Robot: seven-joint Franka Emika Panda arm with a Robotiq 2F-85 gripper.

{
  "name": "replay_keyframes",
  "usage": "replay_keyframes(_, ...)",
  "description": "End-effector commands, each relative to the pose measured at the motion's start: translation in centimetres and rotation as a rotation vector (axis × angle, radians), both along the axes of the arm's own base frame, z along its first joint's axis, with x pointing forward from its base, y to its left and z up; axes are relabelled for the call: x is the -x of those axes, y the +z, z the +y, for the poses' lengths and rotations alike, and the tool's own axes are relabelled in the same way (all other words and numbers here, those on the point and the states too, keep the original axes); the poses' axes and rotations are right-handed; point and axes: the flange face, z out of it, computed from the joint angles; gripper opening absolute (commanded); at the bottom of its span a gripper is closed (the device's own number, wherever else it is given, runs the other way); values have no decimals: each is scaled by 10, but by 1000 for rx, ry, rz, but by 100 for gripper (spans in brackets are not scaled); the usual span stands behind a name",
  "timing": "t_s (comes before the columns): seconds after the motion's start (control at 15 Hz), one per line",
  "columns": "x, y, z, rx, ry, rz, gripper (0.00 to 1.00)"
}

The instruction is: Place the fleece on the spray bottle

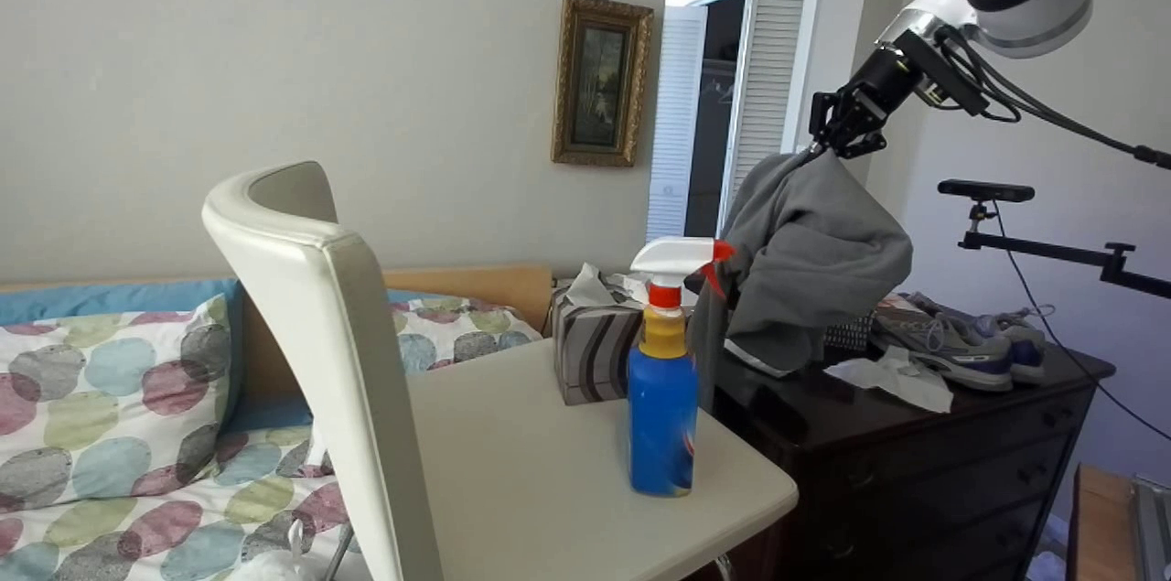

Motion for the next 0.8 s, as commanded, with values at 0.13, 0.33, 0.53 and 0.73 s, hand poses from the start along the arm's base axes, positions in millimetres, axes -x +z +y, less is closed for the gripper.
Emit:
replay_keyframes(0.13, 8, 54, 77, 78, 197, -78, 1)
replay_keyframes(0.33, 18, 91, 139, 87, 350, -124, 1)
replay_keyframes(0.53, 24, 117, 196, 123, 473, -128, 1)
replay_keyframes(0.73, 29, 134, 241, 154, 562, -155, 1)
